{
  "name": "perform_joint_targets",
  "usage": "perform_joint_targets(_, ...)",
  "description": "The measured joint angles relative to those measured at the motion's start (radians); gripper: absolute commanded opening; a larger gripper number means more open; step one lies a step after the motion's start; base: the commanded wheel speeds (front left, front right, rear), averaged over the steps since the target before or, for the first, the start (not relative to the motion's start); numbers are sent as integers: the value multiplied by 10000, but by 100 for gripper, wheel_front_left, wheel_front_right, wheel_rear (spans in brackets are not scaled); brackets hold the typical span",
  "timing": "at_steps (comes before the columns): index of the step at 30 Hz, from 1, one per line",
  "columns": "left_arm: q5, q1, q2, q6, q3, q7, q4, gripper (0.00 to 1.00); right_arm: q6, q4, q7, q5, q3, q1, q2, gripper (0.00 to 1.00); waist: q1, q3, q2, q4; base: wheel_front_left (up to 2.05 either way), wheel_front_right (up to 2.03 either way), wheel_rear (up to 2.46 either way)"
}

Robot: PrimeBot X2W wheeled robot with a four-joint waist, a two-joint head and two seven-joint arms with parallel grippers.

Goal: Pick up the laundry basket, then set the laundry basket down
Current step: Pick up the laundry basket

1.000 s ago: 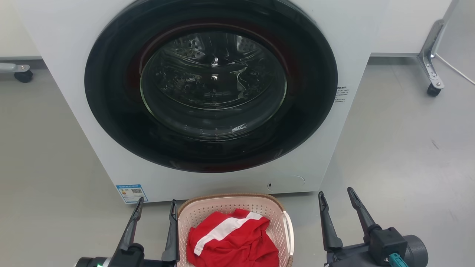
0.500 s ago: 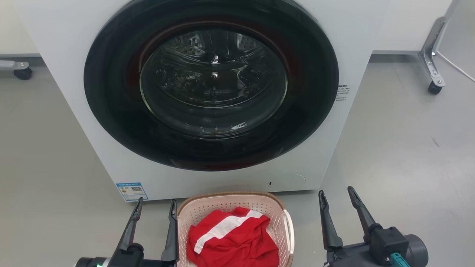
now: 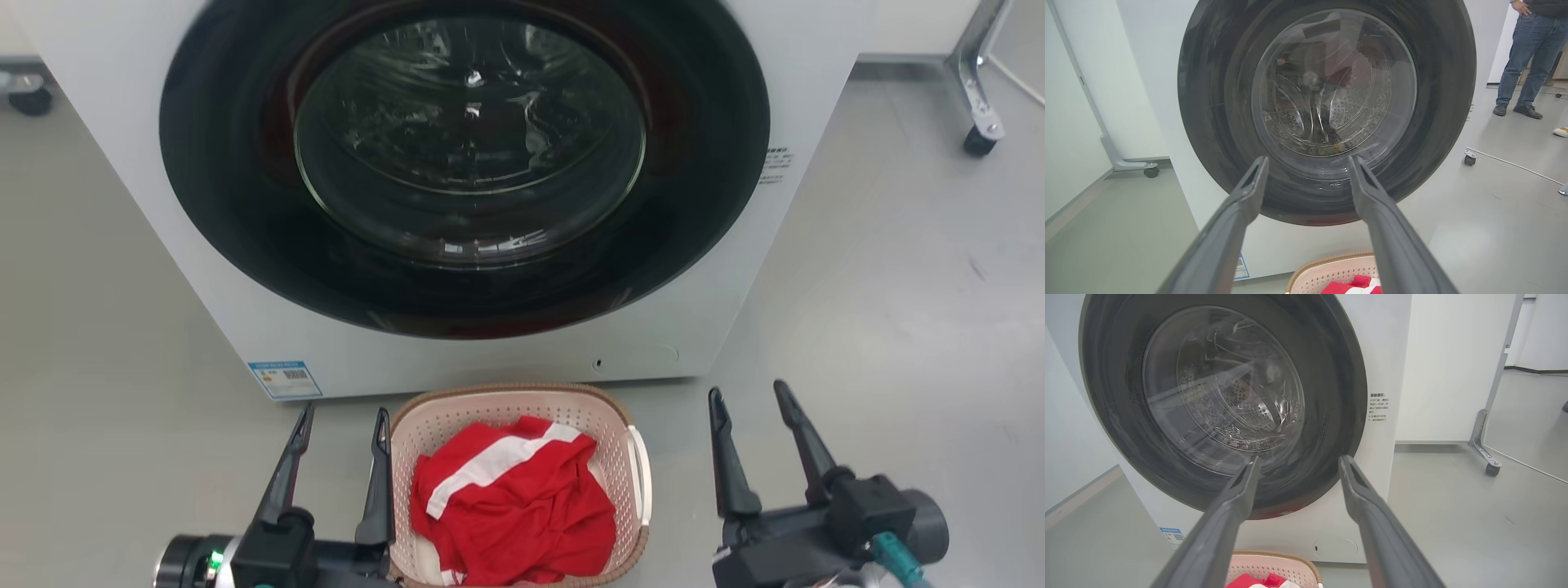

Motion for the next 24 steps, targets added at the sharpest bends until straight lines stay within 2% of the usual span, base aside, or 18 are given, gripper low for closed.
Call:
perform_joint_targets(7, -109, -925, -48, -81, 29, -2, 272, 100, 31, 267, -4, 332, -167, -1006, -2, 100, 1, 851, 0, 24, 0, 0, 0)
perform_joint_targets(13, -374, -1638, -94, -88, 36, -4, 763, 100, 203, 771, -27, 328, -238, -1650, -8, 100, 1, 1539, 0, 45, 0, 0, 0)
perform_joint_targets(19, -512, -2484, -127, -96, 59, -33, 1503, 100, 368, 1453, -27, 383, -199, -2520, -17, 100, 2, 2410, 1, 80, 0, 0, 0)
perform_joint_targets(24, -637, -3188, -178, -171, 117, -33, 2136, 100, 370, 2096, -27, 451, -169, -3173, -35, 100, 2, 3144, 1, 123, 0, 0, 0)
